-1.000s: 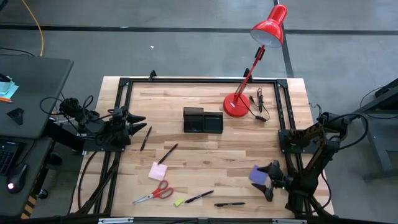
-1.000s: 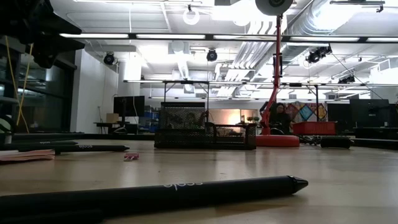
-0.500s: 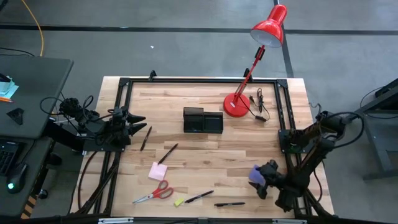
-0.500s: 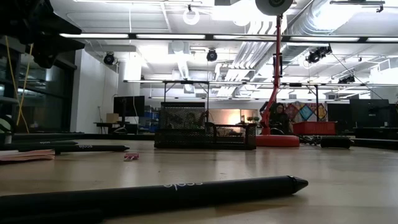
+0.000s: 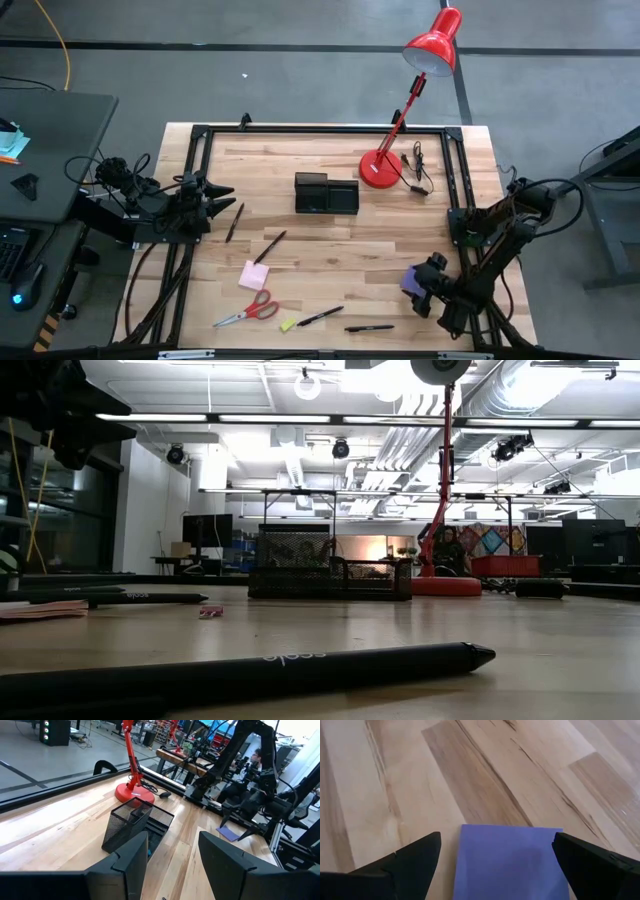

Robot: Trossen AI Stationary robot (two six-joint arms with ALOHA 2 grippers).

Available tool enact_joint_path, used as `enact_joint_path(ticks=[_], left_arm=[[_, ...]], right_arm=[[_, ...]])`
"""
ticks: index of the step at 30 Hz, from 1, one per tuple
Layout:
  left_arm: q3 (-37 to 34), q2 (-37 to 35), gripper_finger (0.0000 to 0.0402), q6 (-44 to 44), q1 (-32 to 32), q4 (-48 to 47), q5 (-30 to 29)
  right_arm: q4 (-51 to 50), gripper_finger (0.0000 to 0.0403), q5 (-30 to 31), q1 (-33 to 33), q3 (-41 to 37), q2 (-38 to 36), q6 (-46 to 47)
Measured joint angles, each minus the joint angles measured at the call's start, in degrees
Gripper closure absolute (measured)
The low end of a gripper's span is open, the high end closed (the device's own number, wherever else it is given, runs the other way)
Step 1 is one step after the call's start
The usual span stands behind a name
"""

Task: Pick and place office supplies into organizer
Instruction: Put the purple sticky notes into the black desk organizer

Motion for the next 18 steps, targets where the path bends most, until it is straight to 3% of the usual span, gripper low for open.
enact_joint_path(ticks=[10, 18], left_arm=[[-0.02, 0.0, 0.0234, 0.0, 0.01, 0.01, 0.0], [0.0, 0.01, 0.0234, 0.0, 0.02, 0.0, 0.0]], right_arm=[[-4.99, 0.0029, -2.35, 1.16, -0.02, 0.0, 6.0], [-3.37, 0.0029, -2.81, 1.76, 0.01, 1.06, 6.15]])
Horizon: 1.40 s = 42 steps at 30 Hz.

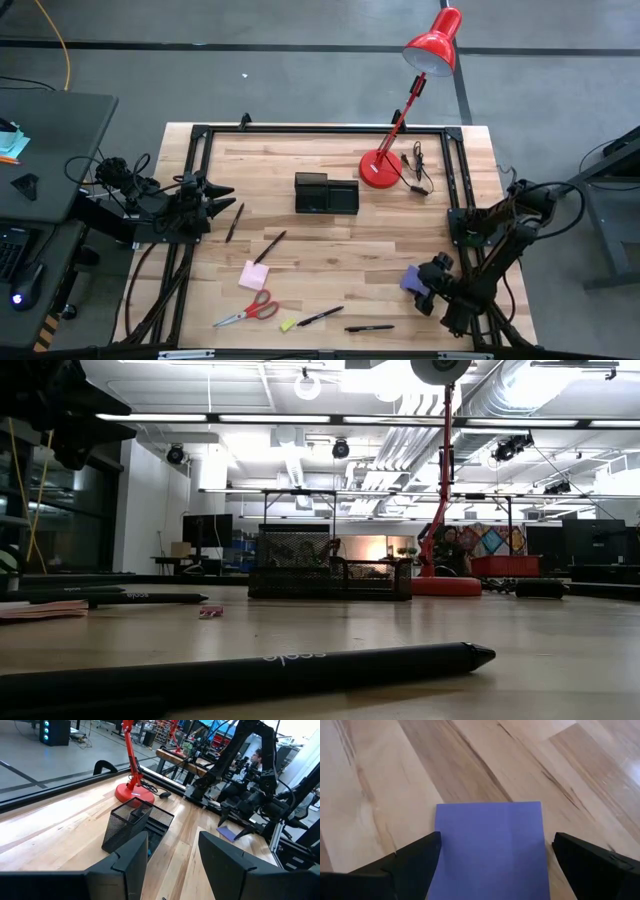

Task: Pick and place office supplies into organizer
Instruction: Put the purple sticky notes into the black desk organizer

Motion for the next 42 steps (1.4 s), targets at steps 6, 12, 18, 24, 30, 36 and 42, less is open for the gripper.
enact_joint_path(ticks=[6, 12, 18, 24, 30, 36, 42], left_arm=[[0.0, -0.01, 0.0234, 0.0, 0.0, 0.01, 0.0], [-0.01, -0.01, 0.0234, 0.0, -0.02, 0.0, 0.0], [0.0, 0.01, 0.0234, 0.0, -0.01, 0.0, 0.01], [0.0, -0.01, 0.0234, 0.0, -0.01, -0.01, 0.0], [0.0, 0.0, 0.0234, 0.0, -0.02, 0.0, 0.0], [-0.02, 0.01, 0.0234, 0.0, -0.02, -0.01, 0.02], [-0.02, 0.01, 0.0234, 0.0, 0.0, 0.01, 0.0]], right_arm=[[0.6, 0.0029, 1.33, 0.07, 0.21, 3.06, 0.51], [1.6, 0.0029, 2.75, 0.56, 0.09, 3.51, -0.33], [2.11, 0.0029, 4.43, 0.93, 0.08, 3.61, -2.75], [2.69, 0.0029, 6.42, 1.07, 0.0, 3.7, -5.75], [2.98, 0.0029, 6.68, 1.04, -0.03, 3.77, -5.03], [3.94, 0.0029, 6.77, 1.04, -0.06, 3.77, -4.98], [4.56, 0.0029, 7.35, 1.04, -0.07, 3.77, -5.13]])
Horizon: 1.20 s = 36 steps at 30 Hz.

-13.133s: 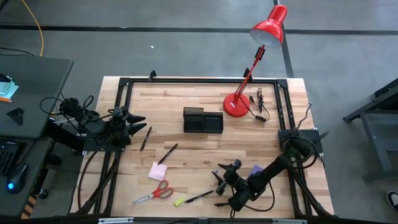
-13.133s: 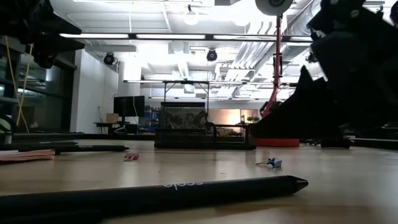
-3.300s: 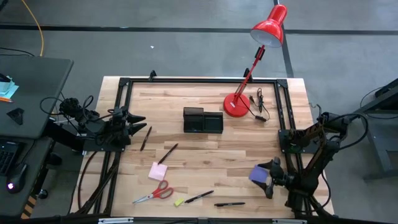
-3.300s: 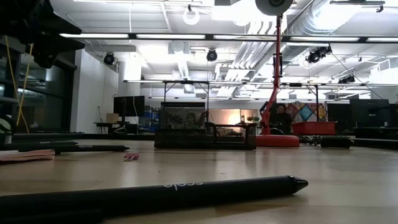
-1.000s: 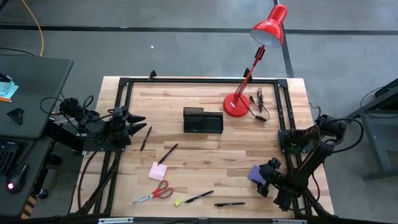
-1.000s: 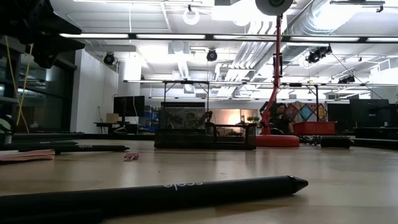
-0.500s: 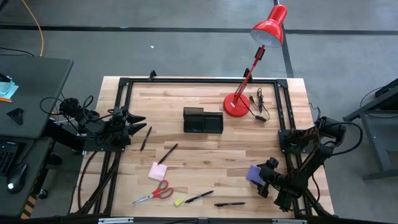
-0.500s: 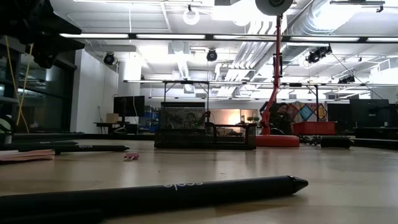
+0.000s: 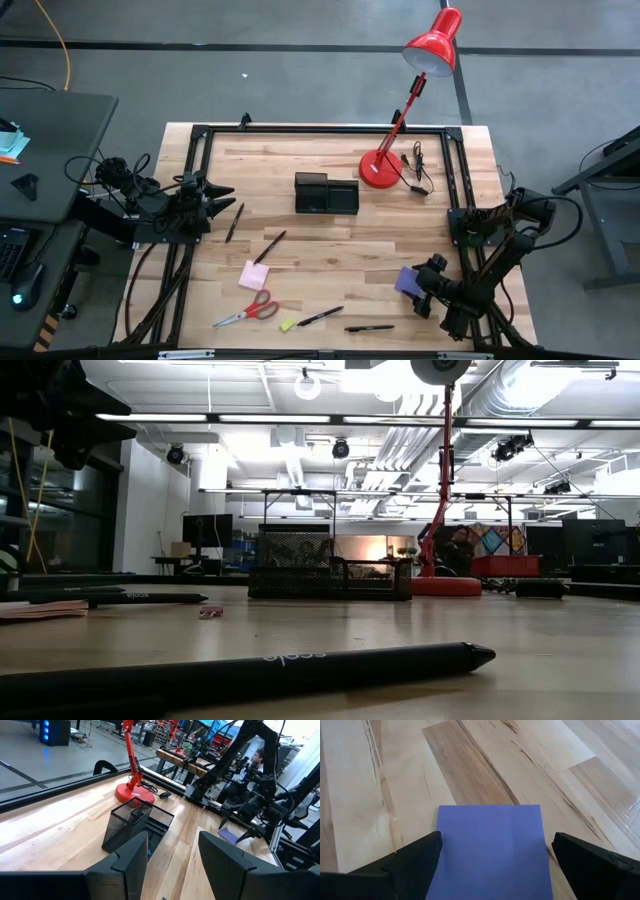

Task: Pick and place office supplies into organizer
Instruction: Put the purple sticky notes into the black desk organizer

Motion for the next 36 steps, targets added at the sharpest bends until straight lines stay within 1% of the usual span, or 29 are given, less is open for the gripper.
enact_joint_path(ticks=[11, 18, 24, 30, 36], left_arm=[[0.02, -0.02, 0.0234, 0.0, 0.0, -0.02, 0.0], [0.01, -0.02, 0.0234, 0.0, -0.01, 0.0, 0.0], [0.0, -0.01, 0.0234, 0.0, 0.0, -0.01, 0.01], [0.01, -0.02, 0.0234, 0.0, -0.01, -0.02, 0.0], [0.02, -0.01, 0.0234, 0.0, 0.0, -0.01, 0.0]], right_arm=[[0.25, 0.0029, 0.63, -0.44, 1.65, 0.0, -0.28], [0.38, 0.0029, 2.02, -0.89, 3.54, -0.02, -4.14], [-0.99, 0.0029, -1.04, -2.32, 3.51, -0.04, -4.36], [-1.07, 0.0029, -2.52, -2.69, 3.51, -0.07, -4.31], [-0.95, 0.0029, -3.61, -2.68, 3.69, 1.9, -1.65]])
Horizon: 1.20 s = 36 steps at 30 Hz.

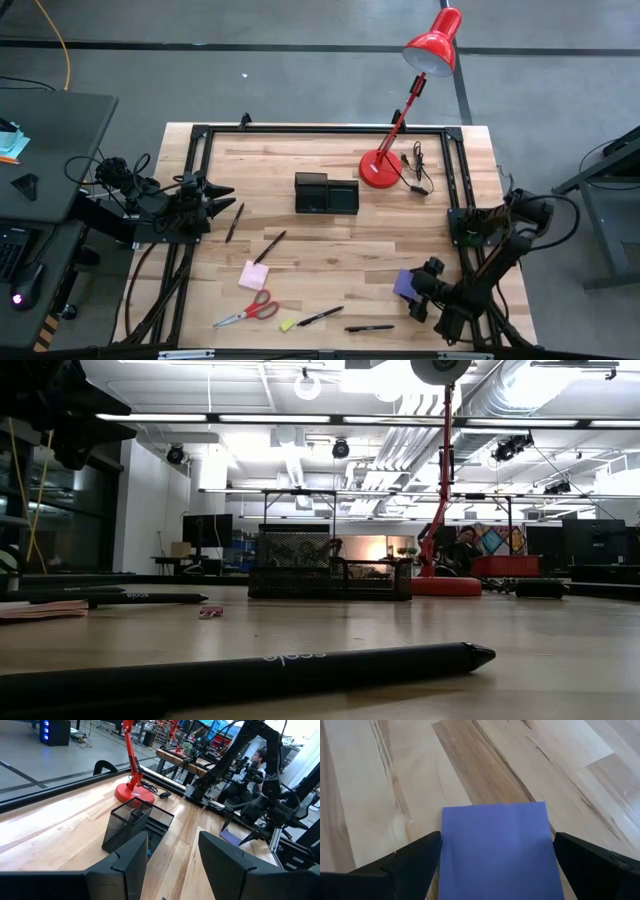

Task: Pick and place office supplies into organizer
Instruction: Put the purple sticky notes into the black desk organizer

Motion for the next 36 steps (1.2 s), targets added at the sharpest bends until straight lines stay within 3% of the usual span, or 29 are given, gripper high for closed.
enact_joint_path(ticks=[11, 23, 36], left_arm=[[-0.02, -0.01, 0.0234, 0.0, -0.02, 0.01, 0.0], [0.0, -0.01, 0.0234, 0.0, -0.01, -0.01, 0.02], [0.0, 0.0, 0.0234, 0.0, 0.0, -0.02, 0.0]], right_arm=[[0.89, 0.0035, 0.33, 0.25, -0.02, 1.75, 1.86], [1.5, 0.0125, 3.7, 0.12, -0.15, 2.05, 3.78], [0.8, 0.0185, 14.89, -3.7, -0.31, 2.29, 2.38]])
